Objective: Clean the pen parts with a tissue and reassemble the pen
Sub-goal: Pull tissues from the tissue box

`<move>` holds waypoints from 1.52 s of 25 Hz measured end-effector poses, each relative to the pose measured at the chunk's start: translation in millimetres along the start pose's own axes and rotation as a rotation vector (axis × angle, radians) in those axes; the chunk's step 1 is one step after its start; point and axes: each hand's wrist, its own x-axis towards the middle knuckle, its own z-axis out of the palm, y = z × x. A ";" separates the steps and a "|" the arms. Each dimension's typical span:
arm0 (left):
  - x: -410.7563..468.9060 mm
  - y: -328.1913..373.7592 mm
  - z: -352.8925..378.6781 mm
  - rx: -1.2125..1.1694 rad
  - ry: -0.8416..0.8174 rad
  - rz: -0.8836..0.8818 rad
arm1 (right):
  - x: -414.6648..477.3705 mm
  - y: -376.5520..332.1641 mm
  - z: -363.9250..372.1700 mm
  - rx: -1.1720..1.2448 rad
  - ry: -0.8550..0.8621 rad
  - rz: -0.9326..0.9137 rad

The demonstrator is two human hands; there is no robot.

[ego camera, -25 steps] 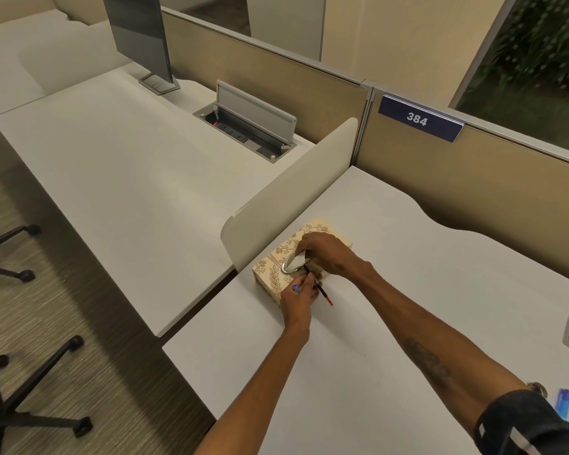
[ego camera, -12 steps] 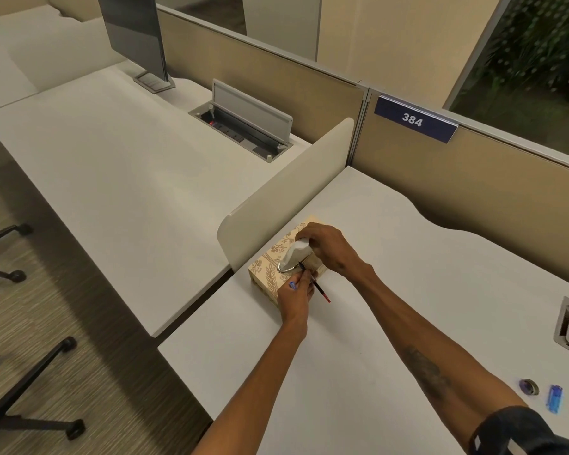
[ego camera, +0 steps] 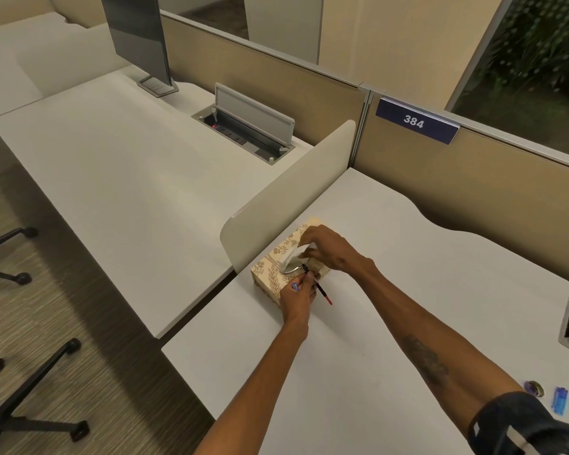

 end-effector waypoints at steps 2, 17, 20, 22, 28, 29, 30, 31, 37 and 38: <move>0.1 -0.4 0.9 -0.012 0.001 -0.006 | 1.4 -3.3 -1.5 -0.012 0.067 -0.003; 0.9 7.6 2.1 -0.001 0.024 -0.071 | 4.8 -39.4 4.8 -0.196 0.012 -0.062; 1.0 7.7 2.8 -0.017 0.014 -0.077 | 7.5 -40.8 -1.3 -0.202 0.059 -0.060; 1.7 9.3 3.5 -0.021 0.023 -0.078 | 5.9 -41.4 -2.7 -0.213 0.078 -0.056; 0.3 12.6 4.5 -0.037 0.024 -0.097 | -0.2 -45.0 -14.7 -0.170 0.140 -0.031; 0.4 13.0 4.1 -0.038 0.022 -0.094 | -1.2 -44.9 -16.8 -0.168 0.121 -0.023; -0.2 12.8 4.2 -0.037 0.018 -0.090 | -2.4 -44.1 -19.4 -0.169 0.102 -0.008; -0.6 12.3 4.6 -0.034 0.014 -0.086 | -3.2 -43.4 -22.2 -0.167 0.091 0.012; -3.5 12.1 4.4 -0.013 0.007 -0.073 | -12.0 -45.1 -36.7 -0.111 0.090 0.021; -3.6 12.3 4.1 -0.021 0.002 -0.077 | -14.2 -46.1 -38.1 -0.125 0.091 0.005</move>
